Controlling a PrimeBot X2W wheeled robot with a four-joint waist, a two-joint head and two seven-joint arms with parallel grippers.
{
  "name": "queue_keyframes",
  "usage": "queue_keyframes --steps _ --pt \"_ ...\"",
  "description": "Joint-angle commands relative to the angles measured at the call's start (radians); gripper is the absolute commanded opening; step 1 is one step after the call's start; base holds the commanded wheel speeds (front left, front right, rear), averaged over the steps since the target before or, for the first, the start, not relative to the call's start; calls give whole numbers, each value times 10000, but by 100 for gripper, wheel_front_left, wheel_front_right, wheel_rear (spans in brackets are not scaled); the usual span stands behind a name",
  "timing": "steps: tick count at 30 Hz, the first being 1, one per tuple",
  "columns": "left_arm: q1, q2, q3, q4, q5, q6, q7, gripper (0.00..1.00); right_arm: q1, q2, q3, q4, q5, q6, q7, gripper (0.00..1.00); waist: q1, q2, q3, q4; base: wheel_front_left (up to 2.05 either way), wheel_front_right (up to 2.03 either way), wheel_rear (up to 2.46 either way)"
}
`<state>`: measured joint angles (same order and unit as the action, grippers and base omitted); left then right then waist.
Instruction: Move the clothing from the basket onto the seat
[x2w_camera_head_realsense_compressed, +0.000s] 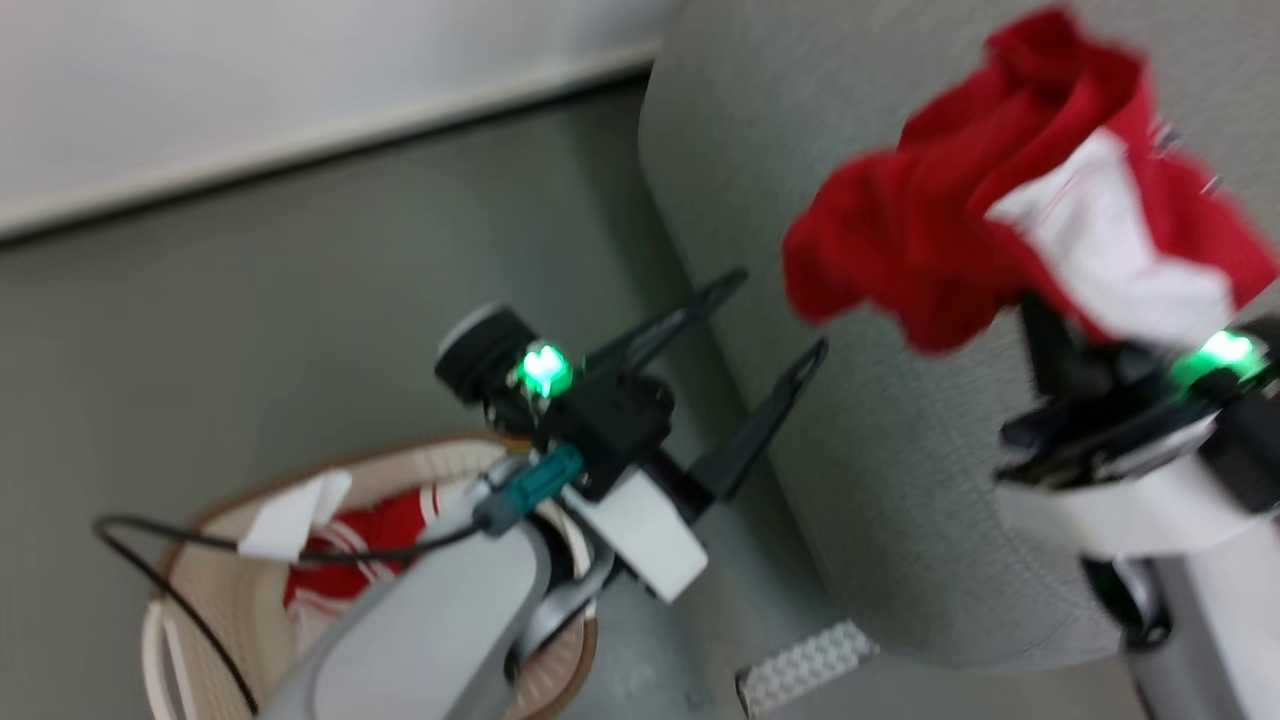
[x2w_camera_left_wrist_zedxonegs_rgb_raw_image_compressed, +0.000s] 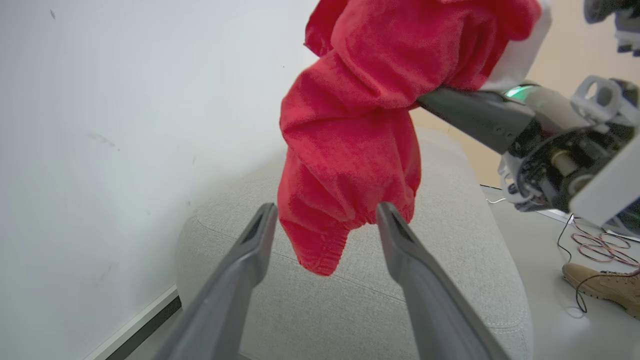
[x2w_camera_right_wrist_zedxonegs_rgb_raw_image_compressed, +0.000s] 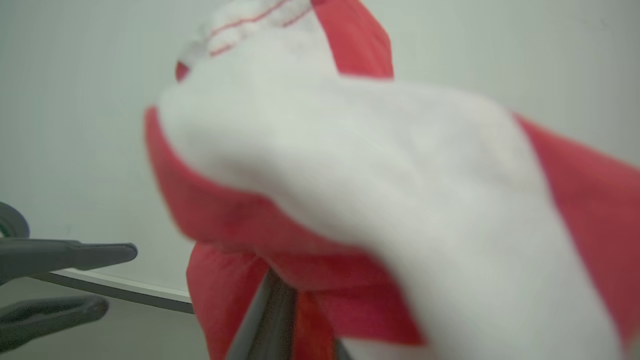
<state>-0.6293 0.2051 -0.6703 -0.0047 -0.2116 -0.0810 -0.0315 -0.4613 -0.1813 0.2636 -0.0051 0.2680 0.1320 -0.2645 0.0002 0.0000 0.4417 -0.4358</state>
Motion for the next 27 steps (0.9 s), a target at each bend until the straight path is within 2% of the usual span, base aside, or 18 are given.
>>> queue_keyframes --steps 1,5,10,18,27 --pt "-327 108 29 -19 98 -51 68 100 -356 38 -162 -48 -93 -25 1 0 -2 0 2145 395 0 0 0" --pt "-1421 142 -37 28 335 -188 401 100 -1494 22 -889 219 -70 -25 1 0 -2 0 3134 439 0 0 0" --pt "-2053 81 -162 146 436 -268 508 100 -2604 -300 -1838 850 57 -25 -1 0 -2 0 3627 596 0 0 0" --pt "-1846 165 -258 91 371 -129 528 100 -3747 -1402 -3446 2239 -72 -25 0 0 -2 0 3754 1022 0 0 0" --pt "-1811 377 -311 -537 492 34 885 100 -5302 -2609 -5254 4335 423 -25 4 0 -2 0 4350 1314 0 0 0"
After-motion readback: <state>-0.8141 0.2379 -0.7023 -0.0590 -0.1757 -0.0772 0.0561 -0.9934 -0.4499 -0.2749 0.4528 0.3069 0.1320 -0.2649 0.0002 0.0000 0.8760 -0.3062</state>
